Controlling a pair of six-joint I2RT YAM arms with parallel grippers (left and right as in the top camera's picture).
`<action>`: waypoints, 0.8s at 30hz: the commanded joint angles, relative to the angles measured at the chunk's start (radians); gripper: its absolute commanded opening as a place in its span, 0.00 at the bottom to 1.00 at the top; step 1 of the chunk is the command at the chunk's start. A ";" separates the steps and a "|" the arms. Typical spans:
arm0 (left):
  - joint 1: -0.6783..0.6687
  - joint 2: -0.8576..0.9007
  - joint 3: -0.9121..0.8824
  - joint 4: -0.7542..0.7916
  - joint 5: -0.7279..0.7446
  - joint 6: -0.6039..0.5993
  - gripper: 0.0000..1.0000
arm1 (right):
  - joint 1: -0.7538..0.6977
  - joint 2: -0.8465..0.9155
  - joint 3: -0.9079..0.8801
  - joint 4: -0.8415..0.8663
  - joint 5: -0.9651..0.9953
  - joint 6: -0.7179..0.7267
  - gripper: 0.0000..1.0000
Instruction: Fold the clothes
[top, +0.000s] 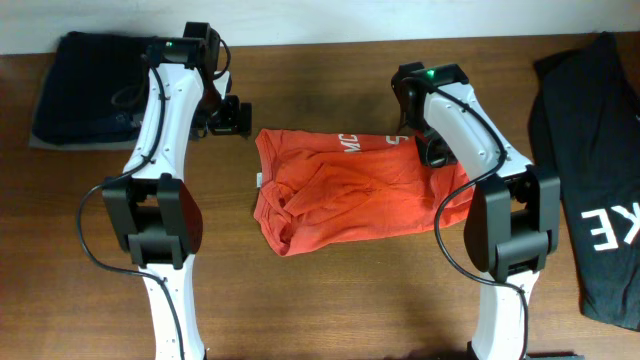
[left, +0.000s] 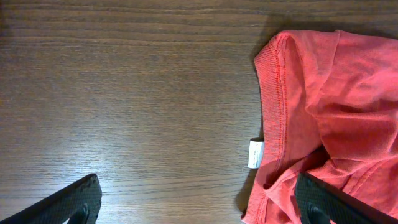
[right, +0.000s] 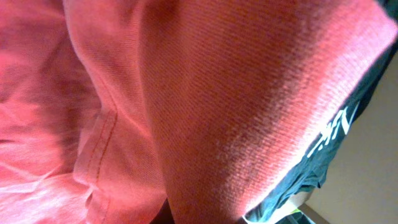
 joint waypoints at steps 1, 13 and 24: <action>0.000 0.003 0.009 -0.001 0.011 -0.005 0.99 | 0.036 -0.005 -0.011 0.000 -0.026 0.009 0.04; 0.001 0.003 0.009 -0.002 0.011 -0.006 0.99 | 0.164 -0.005 -0.091 0.072 -0.074 0.009 0.10; 0.001 0.003 0.009 -0.002 0.011 -0.005 0.99 | 0.242 -0.005 -0.094 0.175 -0.392 0.013 0.56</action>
